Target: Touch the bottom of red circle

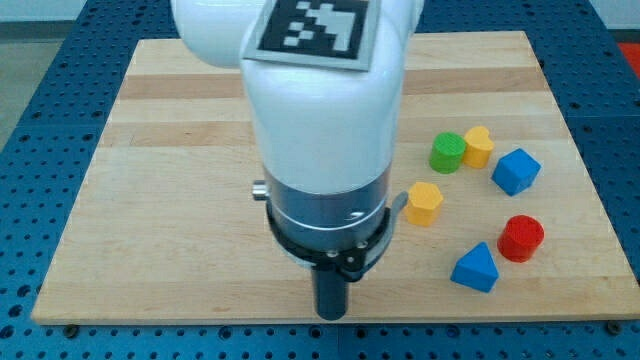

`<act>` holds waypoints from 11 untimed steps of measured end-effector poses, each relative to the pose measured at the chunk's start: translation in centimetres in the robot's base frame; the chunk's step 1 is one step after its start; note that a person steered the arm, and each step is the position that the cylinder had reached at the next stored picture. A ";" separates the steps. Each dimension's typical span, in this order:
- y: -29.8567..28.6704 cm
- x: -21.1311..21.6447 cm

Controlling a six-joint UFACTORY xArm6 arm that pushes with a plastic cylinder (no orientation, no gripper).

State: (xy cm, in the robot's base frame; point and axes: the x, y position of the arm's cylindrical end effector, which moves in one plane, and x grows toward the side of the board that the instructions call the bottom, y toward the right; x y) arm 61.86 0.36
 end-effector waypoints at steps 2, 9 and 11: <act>4.3 0.0; 19.8 -1.1; 19.8 -3.9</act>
